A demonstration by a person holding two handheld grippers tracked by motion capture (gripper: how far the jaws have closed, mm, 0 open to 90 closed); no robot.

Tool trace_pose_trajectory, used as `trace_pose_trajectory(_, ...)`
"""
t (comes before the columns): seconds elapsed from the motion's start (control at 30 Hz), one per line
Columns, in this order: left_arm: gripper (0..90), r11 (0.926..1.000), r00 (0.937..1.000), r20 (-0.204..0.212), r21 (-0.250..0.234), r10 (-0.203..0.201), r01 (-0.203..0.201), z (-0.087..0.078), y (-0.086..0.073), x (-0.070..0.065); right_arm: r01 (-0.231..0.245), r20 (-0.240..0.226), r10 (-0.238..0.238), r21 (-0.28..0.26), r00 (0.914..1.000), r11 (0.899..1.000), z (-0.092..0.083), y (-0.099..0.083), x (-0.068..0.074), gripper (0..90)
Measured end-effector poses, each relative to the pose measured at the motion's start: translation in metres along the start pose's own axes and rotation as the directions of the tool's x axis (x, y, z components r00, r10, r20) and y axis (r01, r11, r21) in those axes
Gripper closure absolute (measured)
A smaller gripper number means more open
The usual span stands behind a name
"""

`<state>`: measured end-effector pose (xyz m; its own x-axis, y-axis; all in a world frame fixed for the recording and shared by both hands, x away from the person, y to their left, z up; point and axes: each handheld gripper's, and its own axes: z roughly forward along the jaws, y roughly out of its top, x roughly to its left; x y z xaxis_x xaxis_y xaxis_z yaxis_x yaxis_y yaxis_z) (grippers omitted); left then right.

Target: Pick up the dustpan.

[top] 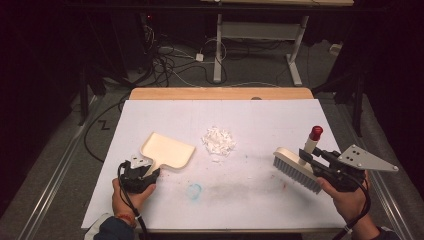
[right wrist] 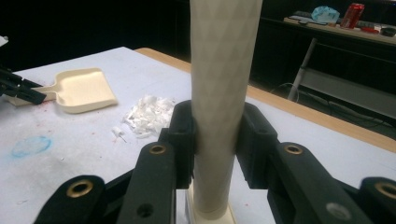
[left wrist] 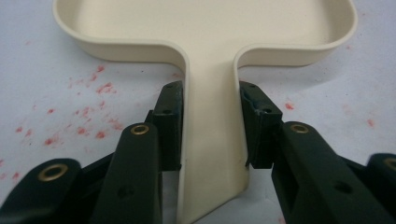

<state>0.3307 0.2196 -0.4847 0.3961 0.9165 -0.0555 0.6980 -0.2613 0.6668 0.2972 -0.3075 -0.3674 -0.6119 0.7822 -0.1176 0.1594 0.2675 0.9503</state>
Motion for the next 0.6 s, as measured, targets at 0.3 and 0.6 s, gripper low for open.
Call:
trace_pose_trajectory(0.3,63.6,0.9974,0.9985,0.004,0.049,0.054,-0.054,-0.004,0.007,0.0,-0.003,0.001,0.003,0.007,1.0,1.0,0.001,0.001,0.0,70.9)
trace_pose_trajectory(0.6,63.6,0.9746,0.9814,0.034,0.116,0.189,-0.192,-0.028,0.017,-0.008,-0.002,0.0,0.002,0.006,1.0,1.0,0.0,0.001,-0.002,70.9)
